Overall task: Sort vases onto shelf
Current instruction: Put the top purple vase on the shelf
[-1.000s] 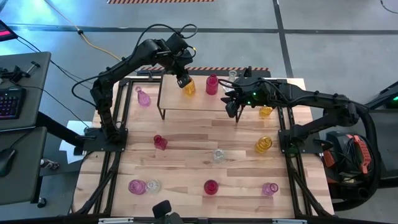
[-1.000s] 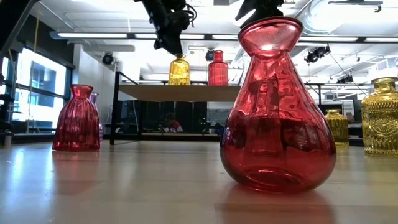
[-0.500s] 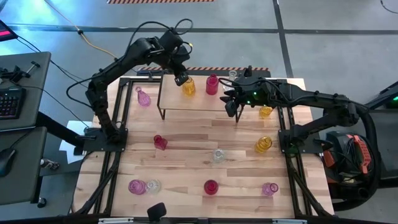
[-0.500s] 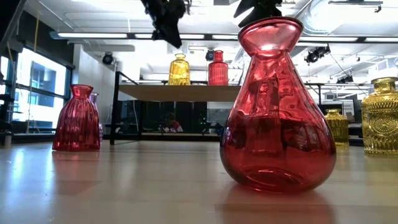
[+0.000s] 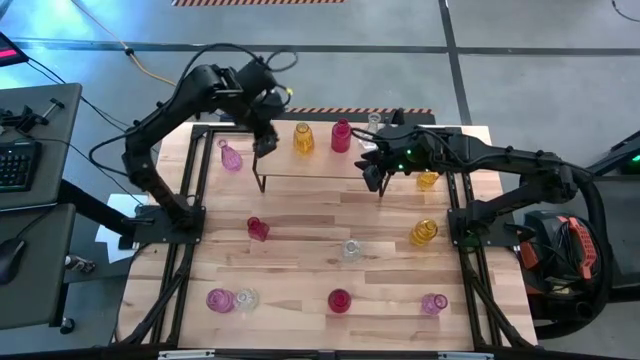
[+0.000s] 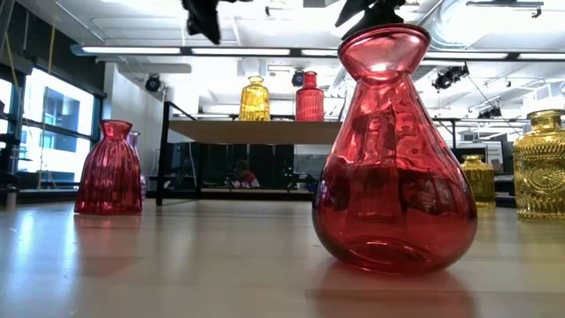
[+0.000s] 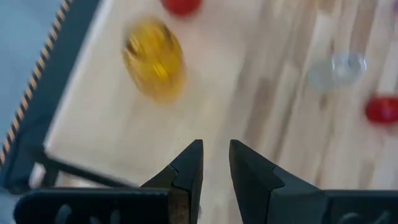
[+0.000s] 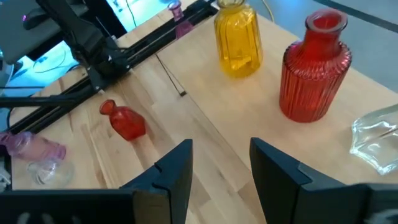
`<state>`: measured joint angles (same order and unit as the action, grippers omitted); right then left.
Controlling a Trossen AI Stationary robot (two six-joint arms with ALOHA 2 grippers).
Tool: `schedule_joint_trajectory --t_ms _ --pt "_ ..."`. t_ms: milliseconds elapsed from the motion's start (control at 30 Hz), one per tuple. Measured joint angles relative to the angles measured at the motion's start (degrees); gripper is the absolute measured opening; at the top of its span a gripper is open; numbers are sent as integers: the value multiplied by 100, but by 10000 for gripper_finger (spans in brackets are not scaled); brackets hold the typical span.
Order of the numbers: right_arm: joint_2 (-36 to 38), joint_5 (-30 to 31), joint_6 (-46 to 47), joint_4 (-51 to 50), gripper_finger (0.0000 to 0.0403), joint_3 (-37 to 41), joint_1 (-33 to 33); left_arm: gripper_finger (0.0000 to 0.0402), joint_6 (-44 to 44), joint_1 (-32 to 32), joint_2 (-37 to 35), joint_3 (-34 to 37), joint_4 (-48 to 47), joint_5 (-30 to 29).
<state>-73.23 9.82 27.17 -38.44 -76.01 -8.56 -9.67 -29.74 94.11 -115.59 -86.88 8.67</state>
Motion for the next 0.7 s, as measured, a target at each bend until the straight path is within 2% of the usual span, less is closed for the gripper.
schedule_joint_trajectory --t_ms 133,333,533,700 --pt "0 86 -6 3 140 0 0 70 0 187 -177 309 -281 -20" --pt "0 103 -15 3 140 0 0 70 2 172 -884 1712 -102 -42" --pt "0 94 -61 -11 140 0 0 70 87 -299 -1835 3365 803 -60" --pt "0 92 -63 -13 140 0 0 70 -261 -811 -2260 4159 952 -525"
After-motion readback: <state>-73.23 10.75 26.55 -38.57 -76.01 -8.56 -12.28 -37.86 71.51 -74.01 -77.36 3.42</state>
